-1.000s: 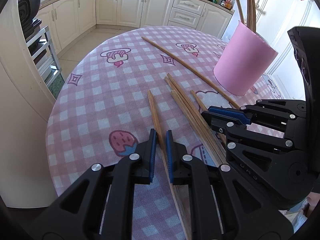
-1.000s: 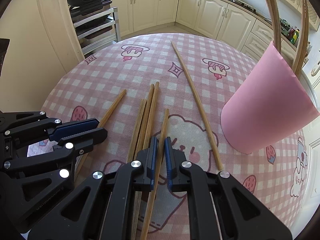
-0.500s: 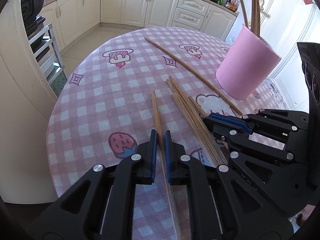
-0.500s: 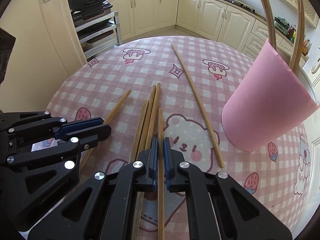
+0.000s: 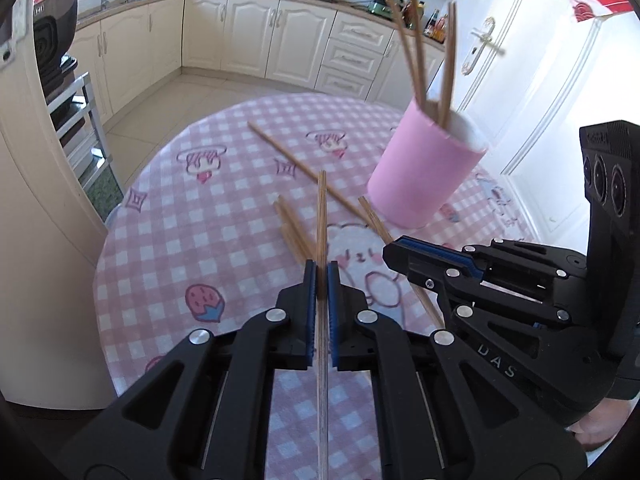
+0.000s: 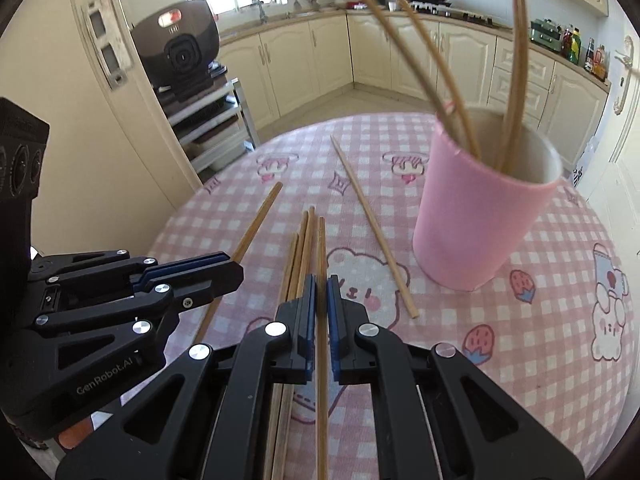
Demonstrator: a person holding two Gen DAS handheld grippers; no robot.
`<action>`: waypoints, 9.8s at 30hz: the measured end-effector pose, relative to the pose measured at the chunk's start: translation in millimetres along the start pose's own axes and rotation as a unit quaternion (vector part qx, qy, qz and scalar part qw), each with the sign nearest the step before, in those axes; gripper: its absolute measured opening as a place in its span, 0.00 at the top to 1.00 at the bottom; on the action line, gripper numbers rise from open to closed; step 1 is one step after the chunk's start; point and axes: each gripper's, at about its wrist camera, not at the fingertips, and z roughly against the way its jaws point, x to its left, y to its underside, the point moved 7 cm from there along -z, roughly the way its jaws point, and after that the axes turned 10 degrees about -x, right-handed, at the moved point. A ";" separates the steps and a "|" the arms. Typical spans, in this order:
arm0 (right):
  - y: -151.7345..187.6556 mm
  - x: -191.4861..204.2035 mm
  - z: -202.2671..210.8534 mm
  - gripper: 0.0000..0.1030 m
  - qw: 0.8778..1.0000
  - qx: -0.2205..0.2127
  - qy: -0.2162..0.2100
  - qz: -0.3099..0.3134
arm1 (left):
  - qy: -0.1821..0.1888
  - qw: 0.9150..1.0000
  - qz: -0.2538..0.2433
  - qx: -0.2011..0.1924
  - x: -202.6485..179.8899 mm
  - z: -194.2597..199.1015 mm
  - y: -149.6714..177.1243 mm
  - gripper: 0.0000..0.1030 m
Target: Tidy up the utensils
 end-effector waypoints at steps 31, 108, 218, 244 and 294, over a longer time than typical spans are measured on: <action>-57.6 14.9 110.3 0.95 0.982 -0.174 -0.066 -0.027 | 0.073 0.989 -0.022 -0.125 -64.3 102.3 -71.5 0.95; -89.4 -100.4 108.3 0.95 0.934 -0.336 0.103 -0.062 | 0.061 0.979 -0.057 -0.184 -109.1 9.1 -115.2 0.94; 51.2 -42.8 17.1 0.41 0.985 -0.088 0.125 -0.080 | -0.095 0.995 -0.011 -0.004 18.6 -27.8 52.2 0.31; 56.6 -61.5 16.3 0.38 0.985 -0.065 0.122 -0.104 | -0.090 0.995 -0.015 0.037 3.9 -34.7 51.2 0.34; 54.8 -55.3 18.1 0.37 0.985 -0.071 0.136 -0.082 | -0.063 0.997 -0.006 0.046 5.2 -29.3 46.9 0.35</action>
